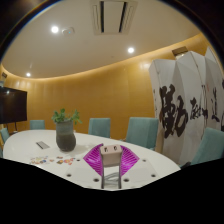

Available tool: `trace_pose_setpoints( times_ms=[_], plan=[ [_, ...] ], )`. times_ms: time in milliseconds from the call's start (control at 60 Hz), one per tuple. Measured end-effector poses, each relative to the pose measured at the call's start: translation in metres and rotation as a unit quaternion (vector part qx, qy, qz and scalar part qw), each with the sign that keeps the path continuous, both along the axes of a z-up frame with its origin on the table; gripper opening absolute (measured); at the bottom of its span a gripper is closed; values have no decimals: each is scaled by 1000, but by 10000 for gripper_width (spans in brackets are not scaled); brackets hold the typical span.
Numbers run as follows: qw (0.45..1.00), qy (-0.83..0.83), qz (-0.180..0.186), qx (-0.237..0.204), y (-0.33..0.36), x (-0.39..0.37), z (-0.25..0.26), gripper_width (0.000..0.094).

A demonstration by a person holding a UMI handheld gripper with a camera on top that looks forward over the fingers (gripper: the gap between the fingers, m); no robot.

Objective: Unplug charger

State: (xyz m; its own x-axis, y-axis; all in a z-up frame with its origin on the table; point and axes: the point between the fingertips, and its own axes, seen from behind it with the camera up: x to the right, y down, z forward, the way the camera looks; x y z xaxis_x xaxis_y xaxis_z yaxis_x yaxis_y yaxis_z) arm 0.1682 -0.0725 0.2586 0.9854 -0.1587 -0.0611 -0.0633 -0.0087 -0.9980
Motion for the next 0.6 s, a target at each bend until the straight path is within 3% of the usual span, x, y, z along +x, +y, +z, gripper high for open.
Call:
trace_pose_setpoints(
  times_ms=[83,150,233,433,533,600],
  plan=[
    [1000,-10,-16,10,-5,25,31,194],
    [999,-14,-46,-7,-4,60,17,197],
    [996,7,-73,-59,3,107,-32,210],
    [964,43,-135,-226,0,194,-202,251],
    [954,75,-137,-255,2,202,-249,320],
    [958,76,-140,-239,6,210,-246,387]
  ],
)
